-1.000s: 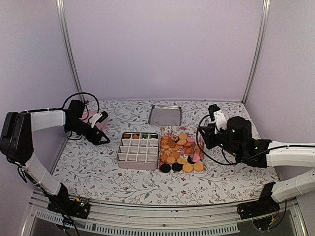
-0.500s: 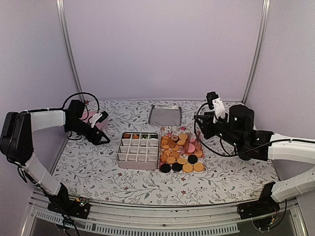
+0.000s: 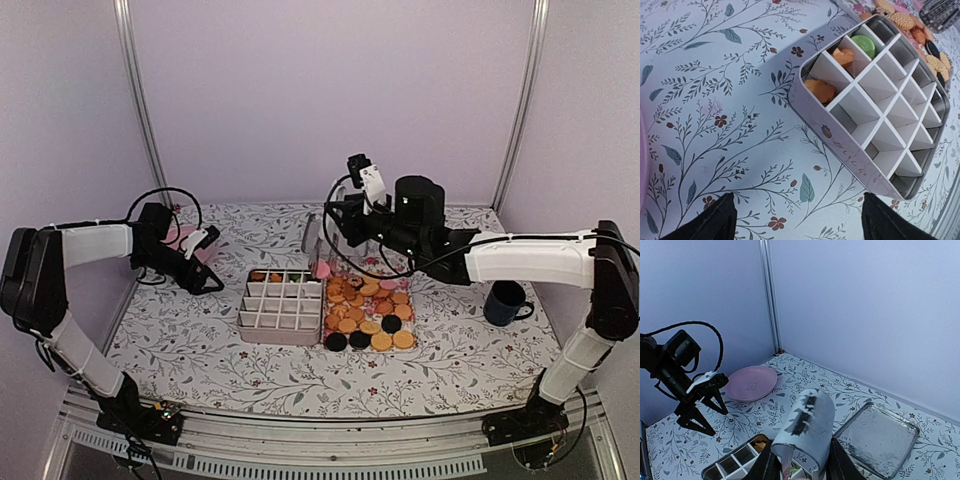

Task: Pack the cookies
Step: Place the fake cookies in the empty pocket of the box, then adjust the clamp.

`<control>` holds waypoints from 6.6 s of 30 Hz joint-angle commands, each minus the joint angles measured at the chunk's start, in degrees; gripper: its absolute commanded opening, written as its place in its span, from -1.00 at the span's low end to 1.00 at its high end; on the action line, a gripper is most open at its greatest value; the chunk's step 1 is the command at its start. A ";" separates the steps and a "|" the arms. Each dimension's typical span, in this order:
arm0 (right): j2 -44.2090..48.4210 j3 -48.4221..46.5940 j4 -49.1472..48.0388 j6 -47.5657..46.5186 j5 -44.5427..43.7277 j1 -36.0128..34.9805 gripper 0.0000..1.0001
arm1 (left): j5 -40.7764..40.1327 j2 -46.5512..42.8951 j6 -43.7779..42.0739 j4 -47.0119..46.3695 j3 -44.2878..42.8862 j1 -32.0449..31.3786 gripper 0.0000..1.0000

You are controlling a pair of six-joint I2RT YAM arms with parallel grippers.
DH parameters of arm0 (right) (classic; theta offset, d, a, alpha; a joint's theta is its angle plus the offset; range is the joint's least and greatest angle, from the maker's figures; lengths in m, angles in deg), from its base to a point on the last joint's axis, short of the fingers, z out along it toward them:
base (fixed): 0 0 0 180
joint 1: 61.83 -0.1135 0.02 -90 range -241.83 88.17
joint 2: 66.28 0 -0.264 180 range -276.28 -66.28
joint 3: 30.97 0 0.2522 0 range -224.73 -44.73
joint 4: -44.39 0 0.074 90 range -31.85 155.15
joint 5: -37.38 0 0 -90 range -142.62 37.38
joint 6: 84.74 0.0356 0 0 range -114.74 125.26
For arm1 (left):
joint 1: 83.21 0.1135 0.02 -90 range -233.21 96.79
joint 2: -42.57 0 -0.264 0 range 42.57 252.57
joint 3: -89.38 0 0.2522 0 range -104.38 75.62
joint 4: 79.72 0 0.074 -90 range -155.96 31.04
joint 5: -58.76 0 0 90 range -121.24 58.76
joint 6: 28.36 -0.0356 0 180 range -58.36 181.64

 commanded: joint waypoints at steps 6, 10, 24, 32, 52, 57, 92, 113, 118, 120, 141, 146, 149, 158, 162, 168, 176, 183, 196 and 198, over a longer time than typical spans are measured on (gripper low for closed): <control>-9.12 -7.68 -4.65 0.10 3.74 0.00 -0.89 | 0.86 -1.82 -0.17 -0.19 0.03 0.46 0.73; -10.79 -8.39 -4.97 -0.12 3.64 0.02 -0.85 | 1.14 -1.49 -0.10 -0.51 0.23 0.48 0.74; -12.24 -9.14 -5.20 -1.63 2.44 0.02 -0.49 | 1.02 -1.64 -0.24 -0.91 0.78 0.48 0.74; -11.65 -7.72 -5.17 -1.77 3.15 0.02 -0.31 | 0.98 -1.73 -0.24 -0.87 0.79 0.48 0.74; -0.85 -0.63 -5.51 -2.86 -0.08 0.74 -0.40 | 0.97 -2.05 -0.59 -0.60 0.71 0.48 0.74; 3.98 4.72 -5.37 -1.21 0.44 0.80 -0.39 | 3.88 -2.66 -0.92 0.66 -0.48 0.13 0.75; 5.54 6.44 -14.22 13.89 26.78 0.31 -0.36 | 42.78 4.55 -7.96 15.59 -19.28 -20.16 0.84; -0.55 -0.05 -18.74 15.22 31.99 0.33 -0.36 | 38.25 1.83 -3.09 7.57 -11.99 -22.85 0.21; -1.27 -0.58 -19.22 15.21 32.06 0.38 -0.36 | 39.17 1.94 -4.09 8.35 -10.92 -22.98 -0.15; -1.53 -0.83 -19.48 15.27 32.27 0.35 -0.36 | 39.65 1.80 -4.21 8.46 -10.82 -23.02 -0.23; -3.28 -0.01 -24.44 19.18 34.08 0.36 0.01 | 39.16 0.62 -5.00 8.93 -10.60 -24.30 -1.00; -3.17 2.79 -23.72 21.23 36.50 1.23 0.67 | 36.52 -0.10 -6.14 9.29 -11.43 -24.30 -1.00; -4.20 3.78 -23.16 23.64 41.27 2.76 0.77 | 35.27 -0.53 -7.44 10.50 -12.30 -24.30 -1.00; -8.68 -0.15 -18.57 23.65 49.06 4.92 0.75 | 34.02 -0.95 -9.22 12.53 -13.21 -24.30 -1.00; -12.90 -4.68 -18.46 25.27 54.72 4.91 0.62 | 33.98 -0.87 -9.29 13.00 -13.50 -24.36 -1.00; -14.22 -6.90 -19.04 27.08 57.76 4.94 0.46 | 33.42 -0.68 -9.51 13.81 -13.84 -24.41 -1.00; -11.96 -6.50 -17.96 25.80 58.93 6.41 0.35 | 33.21 -0.52 -9.90 14.03 -13.44 -24.46 -1.00; -11.52 -8.41 -14.83 24.51 60.19 7.94 0.37 | 33.01 -0.65 -10.08 14.68 -13.38 -24.47 -1.00; -14.56 -19.25 4.27 15.50 66.19 7.95 0.35 | 31.32 -0.51 -12.44 17.29 -13.44 -24.47 -1.00; -15.03 -21.56 10.92 12.24 67.97 7.96 0.34 | 30.38 -0.59 -13.11 17.85 -13.44 -24.47 -1.00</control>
